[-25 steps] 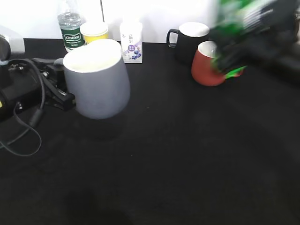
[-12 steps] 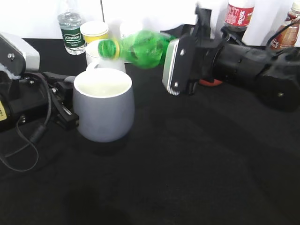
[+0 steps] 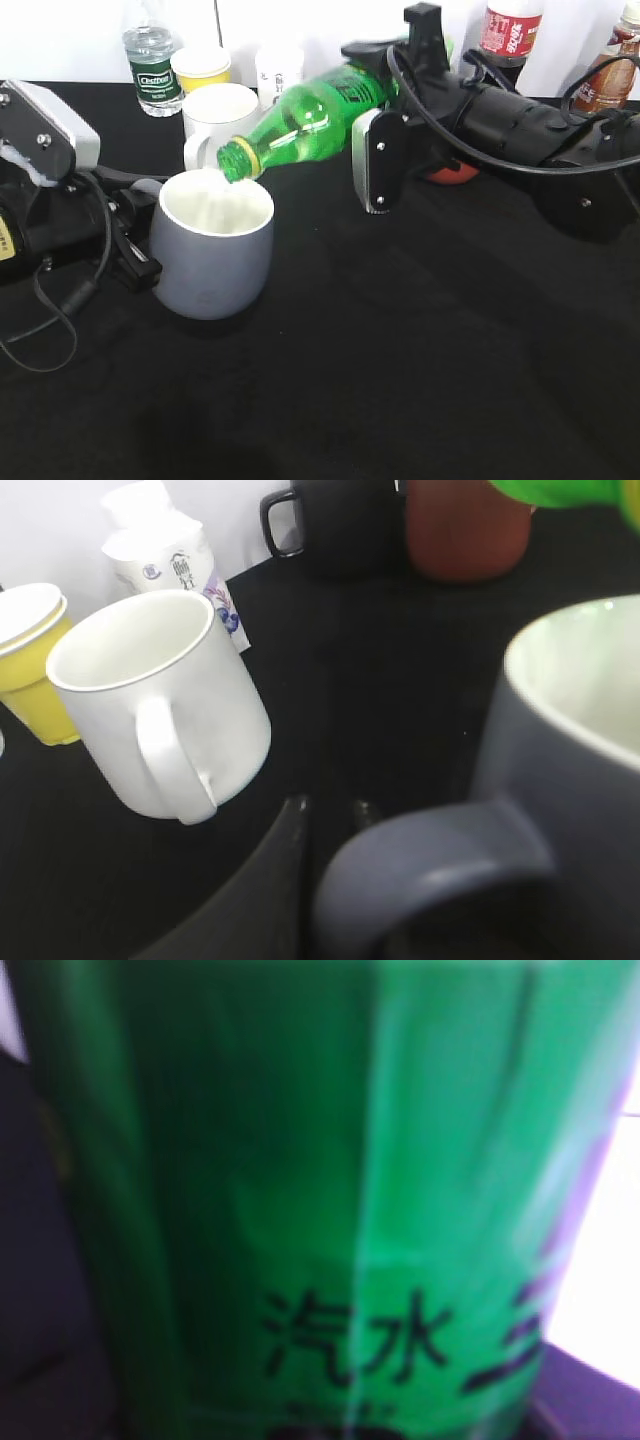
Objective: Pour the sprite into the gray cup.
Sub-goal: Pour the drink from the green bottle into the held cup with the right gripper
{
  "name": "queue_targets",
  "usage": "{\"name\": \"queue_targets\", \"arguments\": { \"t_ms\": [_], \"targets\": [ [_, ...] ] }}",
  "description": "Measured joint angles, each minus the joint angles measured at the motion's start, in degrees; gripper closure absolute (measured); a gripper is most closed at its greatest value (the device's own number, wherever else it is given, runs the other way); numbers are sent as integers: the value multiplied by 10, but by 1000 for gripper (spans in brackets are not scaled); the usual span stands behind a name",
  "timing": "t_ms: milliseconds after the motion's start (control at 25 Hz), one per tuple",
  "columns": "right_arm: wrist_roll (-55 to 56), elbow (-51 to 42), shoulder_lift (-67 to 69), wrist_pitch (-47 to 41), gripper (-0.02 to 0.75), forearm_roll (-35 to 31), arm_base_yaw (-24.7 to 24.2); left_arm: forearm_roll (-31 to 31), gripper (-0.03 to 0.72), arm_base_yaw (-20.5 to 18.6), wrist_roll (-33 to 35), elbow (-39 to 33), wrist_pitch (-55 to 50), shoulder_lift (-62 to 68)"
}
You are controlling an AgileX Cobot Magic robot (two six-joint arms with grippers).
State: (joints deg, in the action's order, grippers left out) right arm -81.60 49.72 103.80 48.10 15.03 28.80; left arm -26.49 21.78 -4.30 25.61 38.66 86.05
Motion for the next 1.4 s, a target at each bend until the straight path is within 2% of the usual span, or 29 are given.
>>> {"name": "queue_targets", "arguments": {
  "t_ms": [320,1040,1400],
  "targets": [
    [-25,0,0,14,319,-5,0,1,608,0,3,0,34,0],
    [-45,2,0,34,320,-20,0,0,608,0,8,-1,30,0],
    [4,2,0,30,320,-16,0,16,609,0,8,-1,29,0]
  ]
}}
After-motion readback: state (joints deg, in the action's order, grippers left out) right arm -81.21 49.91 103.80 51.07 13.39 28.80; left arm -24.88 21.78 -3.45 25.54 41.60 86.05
